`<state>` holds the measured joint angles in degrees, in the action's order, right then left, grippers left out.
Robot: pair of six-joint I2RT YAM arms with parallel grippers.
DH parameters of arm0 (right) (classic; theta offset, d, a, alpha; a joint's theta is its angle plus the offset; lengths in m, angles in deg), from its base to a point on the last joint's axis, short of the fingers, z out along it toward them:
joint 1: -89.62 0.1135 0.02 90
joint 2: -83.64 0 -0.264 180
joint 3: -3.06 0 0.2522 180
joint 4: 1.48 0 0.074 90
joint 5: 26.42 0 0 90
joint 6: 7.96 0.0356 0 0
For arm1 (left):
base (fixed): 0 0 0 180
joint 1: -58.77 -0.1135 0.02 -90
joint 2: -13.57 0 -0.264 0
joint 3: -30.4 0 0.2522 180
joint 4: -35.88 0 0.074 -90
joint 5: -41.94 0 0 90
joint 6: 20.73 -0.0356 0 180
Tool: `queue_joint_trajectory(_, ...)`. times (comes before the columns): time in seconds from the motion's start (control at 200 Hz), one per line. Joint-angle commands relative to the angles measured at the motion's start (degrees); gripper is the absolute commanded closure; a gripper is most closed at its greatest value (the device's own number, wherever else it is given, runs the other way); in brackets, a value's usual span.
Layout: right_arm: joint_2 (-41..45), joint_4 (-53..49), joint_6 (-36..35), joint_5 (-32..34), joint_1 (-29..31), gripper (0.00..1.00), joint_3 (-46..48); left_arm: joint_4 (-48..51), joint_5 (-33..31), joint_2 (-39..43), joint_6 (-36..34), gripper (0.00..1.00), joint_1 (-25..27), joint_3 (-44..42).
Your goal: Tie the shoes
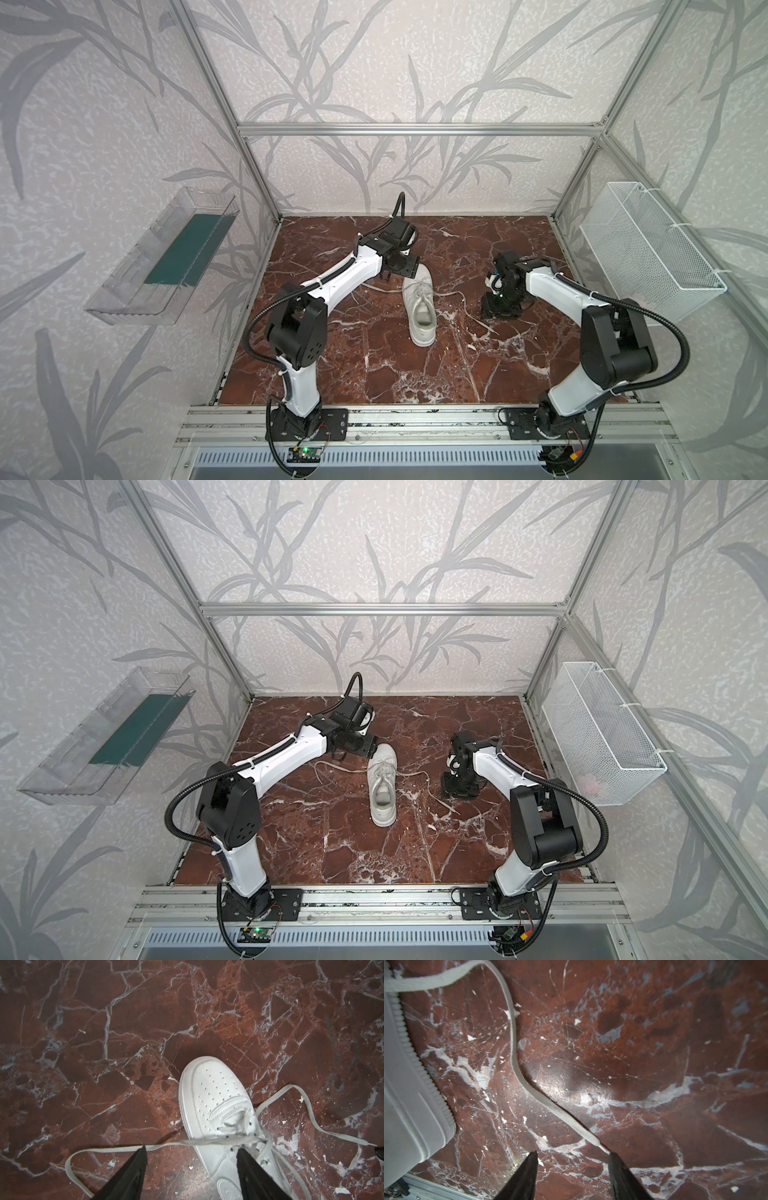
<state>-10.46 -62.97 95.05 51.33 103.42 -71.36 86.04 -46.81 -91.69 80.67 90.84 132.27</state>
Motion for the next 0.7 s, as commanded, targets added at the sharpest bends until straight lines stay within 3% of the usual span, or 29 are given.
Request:
queue_joint_trajectory(0.0, -1.6, -0.1, 1.28, 1.15, 0.74, 0.46, 0.98, -1.48, -1.46, 3.42, 0.4, 0.29, -0.45, -2.54)
queue_joint_trajectory(0.695, -2.17, 4.4, 6.83, -3.82, 7.3, 0.49, 6.26, -0.92, -2.18, 8.46, 2.24, 0.29, -1.89, -9.45)
